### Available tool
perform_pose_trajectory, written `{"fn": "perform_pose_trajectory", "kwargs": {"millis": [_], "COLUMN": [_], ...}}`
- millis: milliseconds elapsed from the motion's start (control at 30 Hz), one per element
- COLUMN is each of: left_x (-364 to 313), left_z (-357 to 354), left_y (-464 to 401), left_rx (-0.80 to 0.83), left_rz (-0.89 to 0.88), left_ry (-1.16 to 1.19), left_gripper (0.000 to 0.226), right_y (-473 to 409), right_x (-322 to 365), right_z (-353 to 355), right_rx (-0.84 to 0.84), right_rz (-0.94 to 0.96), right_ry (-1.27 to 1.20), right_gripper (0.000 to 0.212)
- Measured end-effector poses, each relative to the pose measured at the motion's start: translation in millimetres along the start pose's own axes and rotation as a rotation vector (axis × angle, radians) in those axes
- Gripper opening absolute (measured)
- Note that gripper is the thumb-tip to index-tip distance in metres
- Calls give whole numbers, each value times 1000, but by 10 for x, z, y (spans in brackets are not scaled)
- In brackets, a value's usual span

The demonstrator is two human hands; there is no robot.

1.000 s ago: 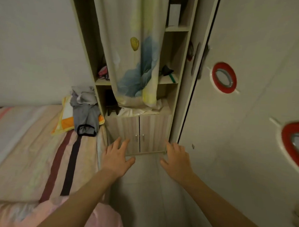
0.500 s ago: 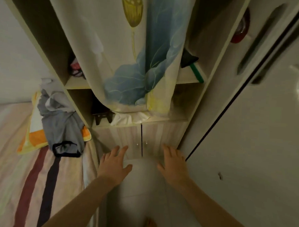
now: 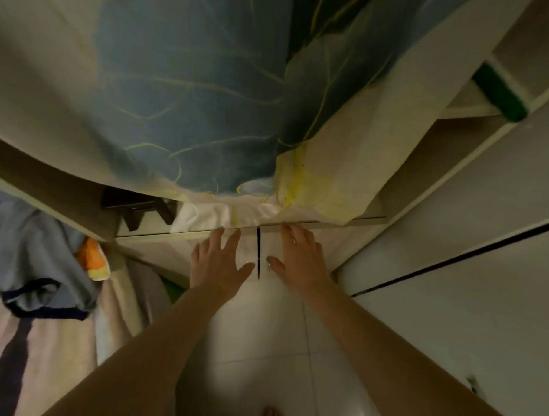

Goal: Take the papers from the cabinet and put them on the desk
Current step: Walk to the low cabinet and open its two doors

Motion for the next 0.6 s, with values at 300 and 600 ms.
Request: {"fn": "perform_pose_trajectory", "kwargs": {"millis": [300, 600], "left_x": [131, 209], "left_z": [-449, -516], "left_y": [-410, -165], "left_rx": [-120, -161], "left_rz": [-118, -70], "left_ry": [-3, 198], "left_gripper": [62, 45], "right_y": [-350, -117], "right_x": [-97, -197], "right_z": [-440, -537], "right_rx": [-67, -137], "right_rz": [31, -3], "right_ry": [20, -73], "right_gripper": [72, 58]}}
Point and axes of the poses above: each hand's wrist, its own y-axis away from the middle knuckle, its own z-axis out of the back of the hand, x = y × z, the point moved 5 cm from there along -y, towards the middle knuckle, and after that the axes turned 8 degrees about -z, right-handed, at the moved point
